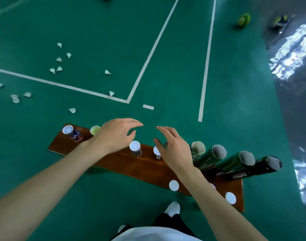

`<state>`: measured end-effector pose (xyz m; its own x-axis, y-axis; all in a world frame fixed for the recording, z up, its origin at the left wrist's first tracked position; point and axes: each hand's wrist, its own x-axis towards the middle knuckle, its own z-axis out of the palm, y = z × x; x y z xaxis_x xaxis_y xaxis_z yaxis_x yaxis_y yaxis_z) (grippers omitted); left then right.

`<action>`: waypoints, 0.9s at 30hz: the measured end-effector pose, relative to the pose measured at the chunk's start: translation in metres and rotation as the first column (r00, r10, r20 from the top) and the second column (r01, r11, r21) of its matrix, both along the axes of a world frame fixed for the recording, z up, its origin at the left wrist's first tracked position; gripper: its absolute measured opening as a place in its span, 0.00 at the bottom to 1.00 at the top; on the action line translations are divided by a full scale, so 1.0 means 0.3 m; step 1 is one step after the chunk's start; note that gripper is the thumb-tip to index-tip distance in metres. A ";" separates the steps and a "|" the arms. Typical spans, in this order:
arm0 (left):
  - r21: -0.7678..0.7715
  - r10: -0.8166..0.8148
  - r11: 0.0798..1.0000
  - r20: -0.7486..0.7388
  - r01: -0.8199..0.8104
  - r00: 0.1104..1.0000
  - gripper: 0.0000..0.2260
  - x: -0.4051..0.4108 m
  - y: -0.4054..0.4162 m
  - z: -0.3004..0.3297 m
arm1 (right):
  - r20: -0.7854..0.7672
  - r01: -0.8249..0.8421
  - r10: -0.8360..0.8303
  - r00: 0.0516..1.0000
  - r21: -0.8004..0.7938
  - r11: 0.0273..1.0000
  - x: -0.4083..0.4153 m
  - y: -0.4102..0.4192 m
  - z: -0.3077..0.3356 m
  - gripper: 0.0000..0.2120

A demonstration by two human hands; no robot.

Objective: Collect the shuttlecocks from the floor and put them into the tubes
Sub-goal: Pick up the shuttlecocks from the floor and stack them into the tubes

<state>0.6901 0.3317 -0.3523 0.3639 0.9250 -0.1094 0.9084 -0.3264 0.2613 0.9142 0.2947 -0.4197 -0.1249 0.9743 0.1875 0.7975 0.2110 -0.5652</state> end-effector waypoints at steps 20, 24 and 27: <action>0.294 0.957 0.132 0.210 -0.947 0.198 0.30 -1.629 -1.547 0.310 | -0.502 -0.974 0.863 0.056 0.163 0.158 -2.050 -0.728 0.485 0.34; 0.257 0.944 -0.126 0.327 -0.958 -0.036 0.24 -1.745 -1.827 0.318 | -0.520 -0.992 0.850 -0.082 0.126 -0.018 -2.325 -0.943 0.487 0.34; 0.244 0.930 -0.249 0.331 -0.937 -0.161 0.22 -1.850 -1.978 0.291 | -0.612 -0.991 0.780 -0.132 0.101 -0.088 -2.537 -1.058 0.460 0.27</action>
